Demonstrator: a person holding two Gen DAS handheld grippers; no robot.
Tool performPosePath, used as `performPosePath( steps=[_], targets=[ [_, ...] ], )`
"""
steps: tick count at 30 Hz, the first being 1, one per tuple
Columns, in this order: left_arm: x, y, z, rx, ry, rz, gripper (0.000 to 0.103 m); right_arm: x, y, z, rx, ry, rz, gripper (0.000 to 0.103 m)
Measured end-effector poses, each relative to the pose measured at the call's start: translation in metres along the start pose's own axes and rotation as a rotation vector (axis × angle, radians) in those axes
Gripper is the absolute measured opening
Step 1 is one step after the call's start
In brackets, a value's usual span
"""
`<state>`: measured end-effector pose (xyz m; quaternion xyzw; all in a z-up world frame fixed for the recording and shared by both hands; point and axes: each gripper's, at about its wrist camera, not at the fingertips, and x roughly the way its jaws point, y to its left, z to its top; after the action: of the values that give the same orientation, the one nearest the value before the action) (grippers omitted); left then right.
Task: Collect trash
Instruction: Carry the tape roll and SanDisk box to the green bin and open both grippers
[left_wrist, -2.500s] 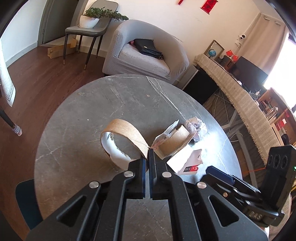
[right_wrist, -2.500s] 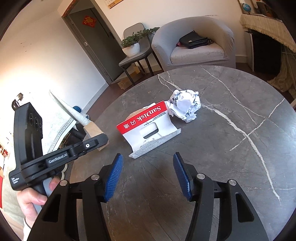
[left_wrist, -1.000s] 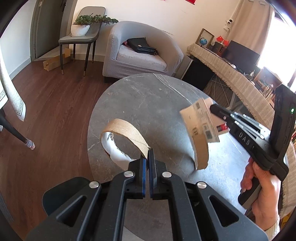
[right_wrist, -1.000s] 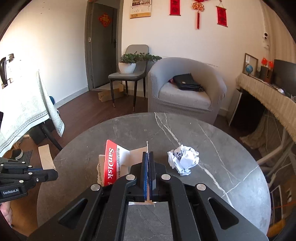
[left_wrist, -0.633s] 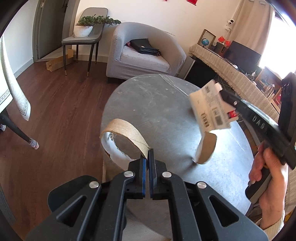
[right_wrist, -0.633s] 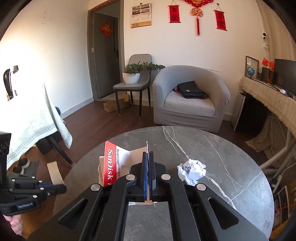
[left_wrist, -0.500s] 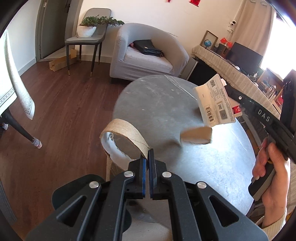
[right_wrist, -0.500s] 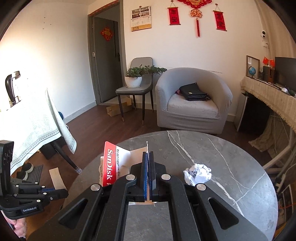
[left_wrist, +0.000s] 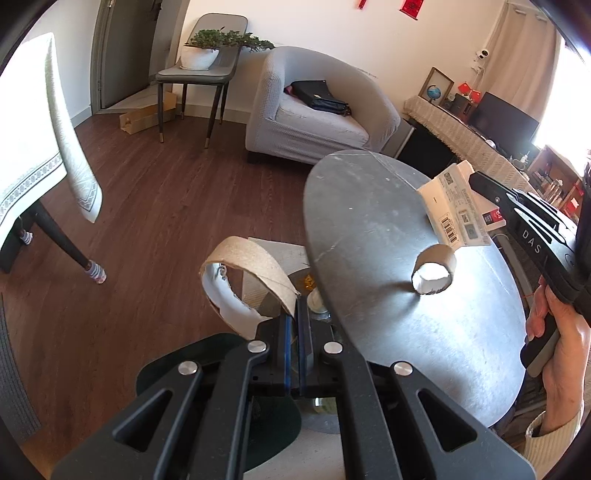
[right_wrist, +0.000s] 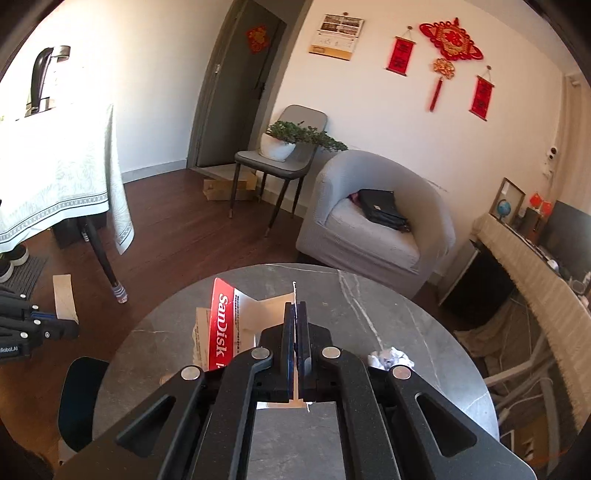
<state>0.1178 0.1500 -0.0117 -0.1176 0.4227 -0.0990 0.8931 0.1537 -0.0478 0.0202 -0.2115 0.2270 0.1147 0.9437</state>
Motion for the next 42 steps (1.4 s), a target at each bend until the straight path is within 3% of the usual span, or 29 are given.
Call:
performPosePath(
  steps=[6,17,22,27,35,37,39,42],
  targets=[
    [-0.007,0.022,-0.006,-0.031,0.001,0.022,0.004,-0.012,0.006,0.008,-0.007,-0.040,0.013,0.001],
    [0.006,0.058,-0.033,-0.070,0.085,0.047,0.004,-0.017,0.038,0.029,0.081,-0.042,0.254,0.001],
    [0.020,0.067,-0.060,-0.062,0.165,0.057,0.004,-0.016,0.060,0.030,0.099,-0.006,0.351,0.001],
    [0.042,0.069,-0.092,-0.036,0.283,0.052,0.004,-0.013,0.085,0.031,0.062,0.041,0.380,0.001],
    [0.064,0.075,-0.132,-0.033,0.405,0.032,0.004,-0.007,0.123,0.030,0.013,0.094,0.407,0.001],
    [0.067,0.079,-0.139,-0.042,0.426,0.032,0.010,-0.005,0.133,0.031,-0.008,0.106,0.408,0.001],
    [0.069,0.084,-0.143,-0.055,0.439,0.032,0.024,-0.004,0.141,0.030,-0.020,0.111,0.416,0.001],
    [0.063,0.089,-0.142,-0.042,0.430,0.048,0.026,-0.001,0.154,0.027,-0.037,0.132,0.426,0.001]
  ],
)
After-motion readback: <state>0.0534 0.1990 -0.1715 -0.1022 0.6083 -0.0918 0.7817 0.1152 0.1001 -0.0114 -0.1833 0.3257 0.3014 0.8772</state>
